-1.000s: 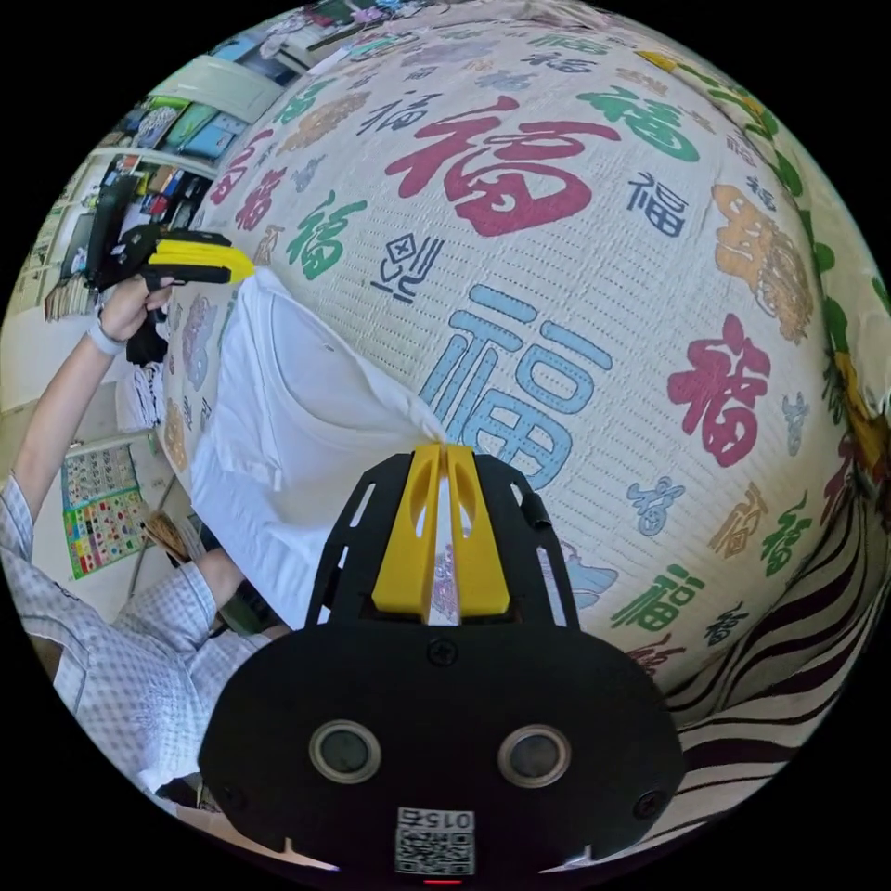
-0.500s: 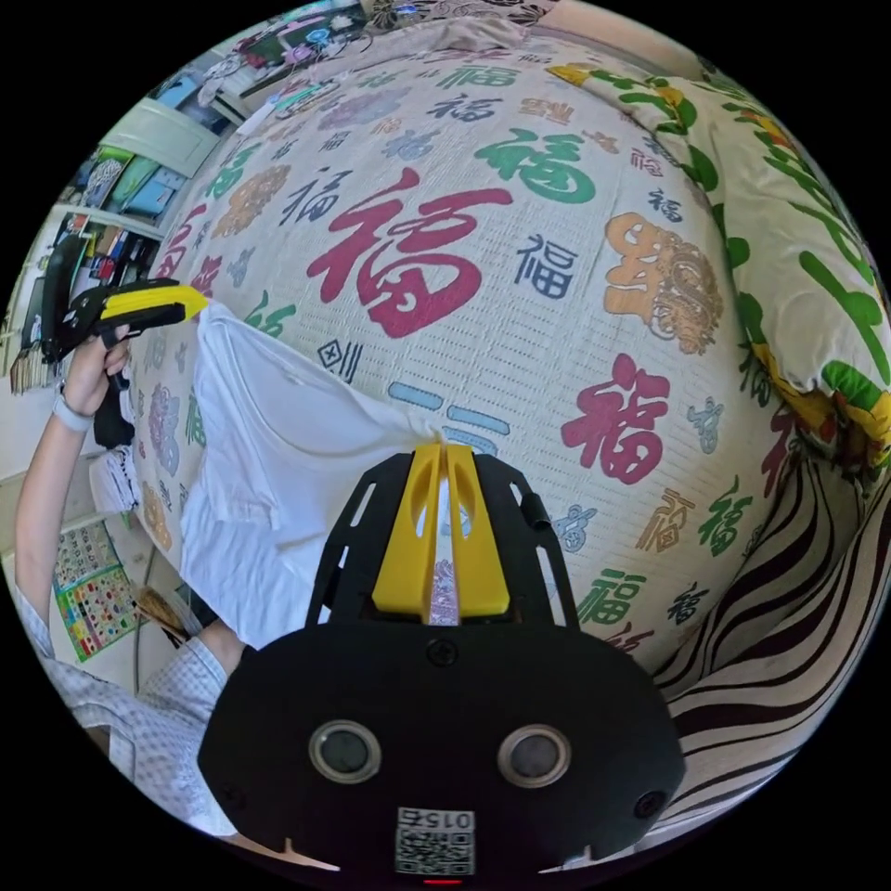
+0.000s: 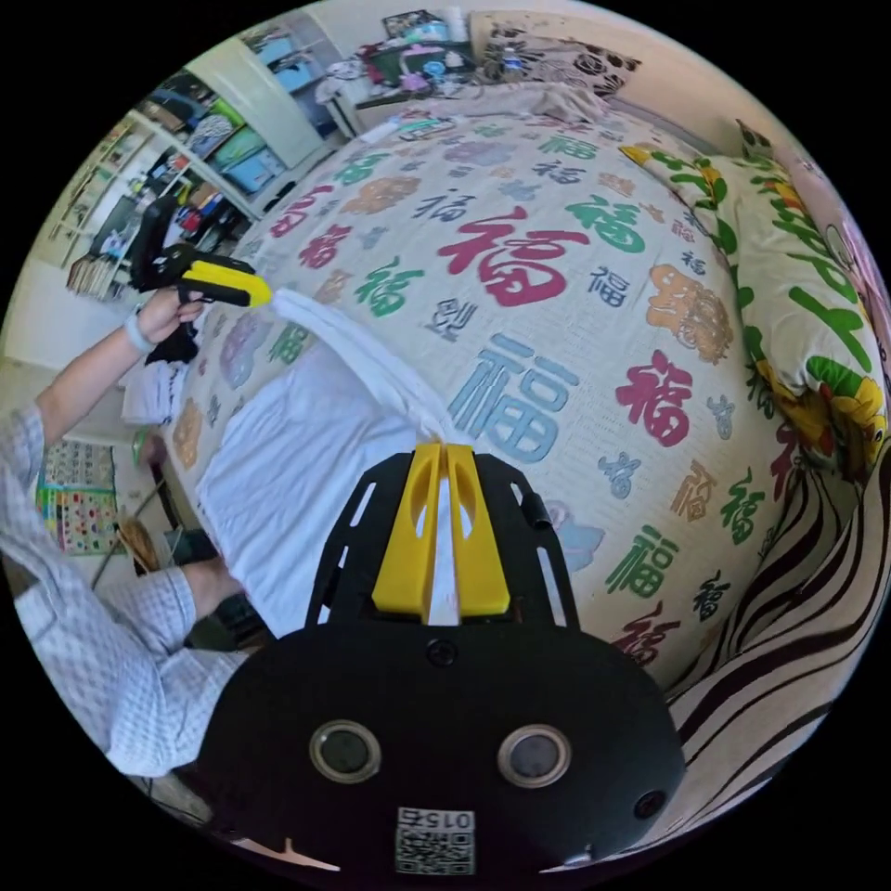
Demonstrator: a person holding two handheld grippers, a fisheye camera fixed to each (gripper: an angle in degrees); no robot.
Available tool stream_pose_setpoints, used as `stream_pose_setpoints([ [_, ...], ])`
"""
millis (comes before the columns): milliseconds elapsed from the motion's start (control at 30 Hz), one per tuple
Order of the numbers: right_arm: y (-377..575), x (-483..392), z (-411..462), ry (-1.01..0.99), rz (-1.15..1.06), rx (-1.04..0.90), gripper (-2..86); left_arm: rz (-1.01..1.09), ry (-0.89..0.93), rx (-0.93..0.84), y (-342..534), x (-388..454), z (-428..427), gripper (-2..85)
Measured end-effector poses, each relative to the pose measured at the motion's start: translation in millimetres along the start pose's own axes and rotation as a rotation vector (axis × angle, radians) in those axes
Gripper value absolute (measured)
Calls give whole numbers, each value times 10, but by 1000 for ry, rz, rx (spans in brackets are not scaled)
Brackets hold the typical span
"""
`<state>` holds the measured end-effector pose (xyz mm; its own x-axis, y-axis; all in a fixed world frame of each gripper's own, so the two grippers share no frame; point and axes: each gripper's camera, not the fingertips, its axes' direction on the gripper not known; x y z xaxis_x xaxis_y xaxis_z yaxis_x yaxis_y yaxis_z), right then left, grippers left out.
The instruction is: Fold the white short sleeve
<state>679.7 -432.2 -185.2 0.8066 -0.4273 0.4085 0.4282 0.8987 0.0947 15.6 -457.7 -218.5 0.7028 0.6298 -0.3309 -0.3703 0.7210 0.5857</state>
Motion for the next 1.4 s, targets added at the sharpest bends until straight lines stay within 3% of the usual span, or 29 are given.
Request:
stream_pose_setpoints([
  [267, 1699, -1200, 694, -142, -64, -101, -7, -240, 139, -120, 2016, 826, 271, -5],
  [467, 2416, -1650, 1231, -129, -100, -187, -6, -287, 153, -161, 2768, 1092, 431, -6],
  [700, 2925, -1850, 1548, -21, -176, -227, 3, -257, 131, -184, 3102, 1260, 515, -7],
  [967, 3406, -1669, 1824, -106, 4, -293, 57, -281, 118, -317, 3527, 1412, 635, -8],
  [1233, 3623, -1514, 1864, -122, 72, -190, 22, -250, 144, -160, 3380, 1568, 445, -1],
  [1400, 3690, -1475, 2270, -150, 62, -308, 9, -236, 93, -360, 3548, 1589, 759, -2],
])
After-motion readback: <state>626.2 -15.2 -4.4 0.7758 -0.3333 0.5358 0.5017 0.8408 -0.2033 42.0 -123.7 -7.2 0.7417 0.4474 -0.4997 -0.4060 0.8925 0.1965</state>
